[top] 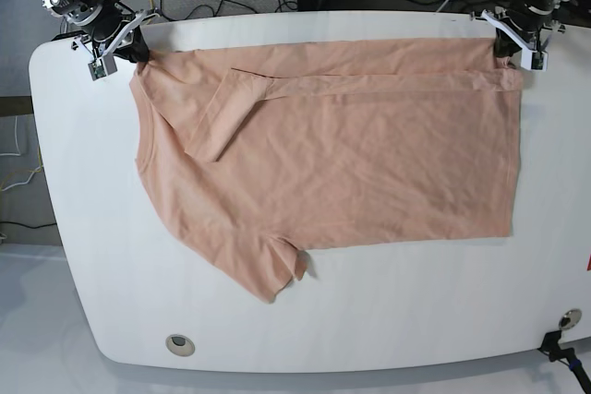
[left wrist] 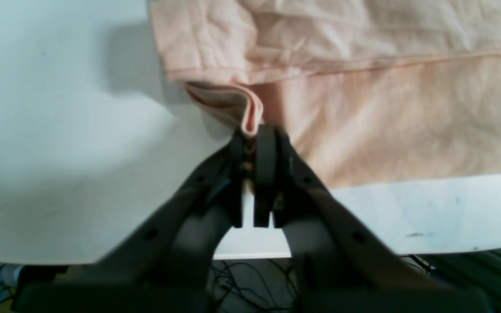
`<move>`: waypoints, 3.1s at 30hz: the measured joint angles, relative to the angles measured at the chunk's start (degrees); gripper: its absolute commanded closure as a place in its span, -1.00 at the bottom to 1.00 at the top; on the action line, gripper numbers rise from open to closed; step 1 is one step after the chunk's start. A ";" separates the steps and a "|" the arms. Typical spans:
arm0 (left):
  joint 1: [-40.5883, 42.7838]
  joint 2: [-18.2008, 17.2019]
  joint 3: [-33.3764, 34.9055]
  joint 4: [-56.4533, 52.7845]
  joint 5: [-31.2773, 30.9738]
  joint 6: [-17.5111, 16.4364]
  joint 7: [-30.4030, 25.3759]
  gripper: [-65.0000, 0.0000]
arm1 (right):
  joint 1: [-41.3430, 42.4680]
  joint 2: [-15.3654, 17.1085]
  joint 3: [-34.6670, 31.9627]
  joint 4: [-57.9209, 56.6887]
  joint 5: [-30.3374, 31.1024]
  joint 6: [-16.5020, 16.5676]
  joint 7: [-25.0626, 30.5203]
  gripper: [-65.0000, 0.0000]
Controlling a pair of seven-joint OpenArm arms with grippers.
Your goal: Fold the T-shirt properly
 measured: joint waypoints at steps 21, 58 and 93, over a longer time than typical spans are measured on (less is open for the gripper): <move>-2.34 -1.95 -0.26 -0.37 1.40 0.15 2.34 1.00 | -3.61 0.00 0.33 0.28 1.29 -0.24 2.03 1.00; -4.48 -4.92 3.54 0.22 5.90 0.44 8.41 1.00 | -1.84 0.00 0.33 0.48 0.63 0.55 1.31 -0.03; -0.81 2.71 0.42 0.11 6.12 0.68 -3.17 0.77 | 0.22 0.02 0.15 0.46 -0.66 1.27 -0.13 -0.03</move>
